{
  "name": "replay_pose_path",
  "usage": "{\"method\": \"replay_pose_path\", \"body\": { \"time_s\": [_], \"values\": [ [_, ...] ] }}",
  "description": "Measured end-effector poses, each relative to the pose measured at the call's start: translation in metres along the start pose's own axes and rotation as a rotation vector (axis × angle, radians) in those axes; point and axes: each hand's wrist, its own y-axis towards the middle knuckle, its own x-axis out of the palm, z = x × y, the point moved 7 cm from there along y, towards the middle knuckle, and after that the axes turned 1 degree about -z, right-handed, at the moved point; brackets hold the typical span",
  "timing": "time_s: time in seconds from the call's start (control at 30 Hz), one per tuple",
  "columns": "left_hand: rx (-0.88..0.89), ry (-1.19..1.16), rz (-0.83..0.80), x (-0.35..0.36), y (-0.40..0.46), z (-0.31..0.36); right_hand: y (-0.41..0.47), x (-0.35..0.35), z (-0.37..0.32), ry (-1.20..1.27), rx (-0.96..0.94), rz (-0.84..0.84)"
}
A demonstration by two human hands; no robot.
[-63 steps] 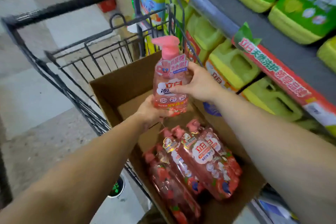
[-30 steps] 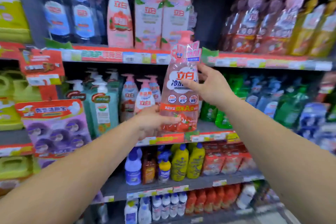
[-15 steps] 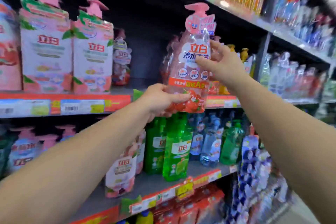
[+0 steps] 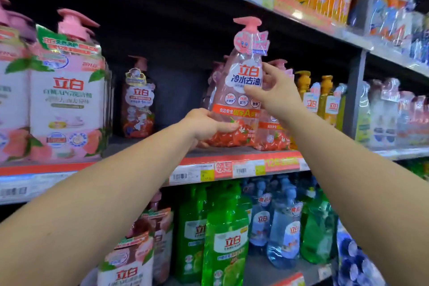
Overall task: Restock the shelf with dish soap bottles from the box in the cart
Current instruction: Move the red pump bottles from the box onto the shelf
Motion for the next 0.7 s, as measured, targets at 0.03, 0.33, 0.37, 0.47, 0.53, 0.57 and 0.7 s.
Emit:
{"method": "replay_pose_path", "body": {
  "time_s": [0.03,0.33,0.37,0.47,0.53,0.57,0.7],
  "values": [
    [-0.002,0.029,0.011,0.002,0.004,-0.001,0.005,0.003,0.009,0.014,-0.001,-0.011],
    [-0.16,0.266,0.092,0.018,0.049,-0.029,0.033,0.017,0.071,-0.051,-0.005,-0.193],
    [-0.165,0.288,0.098,0.02,0.05,-0.03,0.034,0.014,0.077,-0.065,-0.025,-0.171],
    [-0.174,0.346,0.108,0.024,0.051,-0.025,0.03,-0.007,0.098,-0.167,-0.092,0.007],
    [-0.169,0.366,0.109,0.03,0.049,-0.023,0.02,-0.02,0.12,-0.247,-0.061,0.063],
    [-0.158,0.38,0.124,0.033,0.049,-0.022,0.016,-0.024,0.132,-0.293,-0.028,0.062],
    [-0.143,0.377,0.165,0.047,0.048,-0.016,0.005,-0.033,0.165,-0.378,0.022,0.019]
  ]
}}
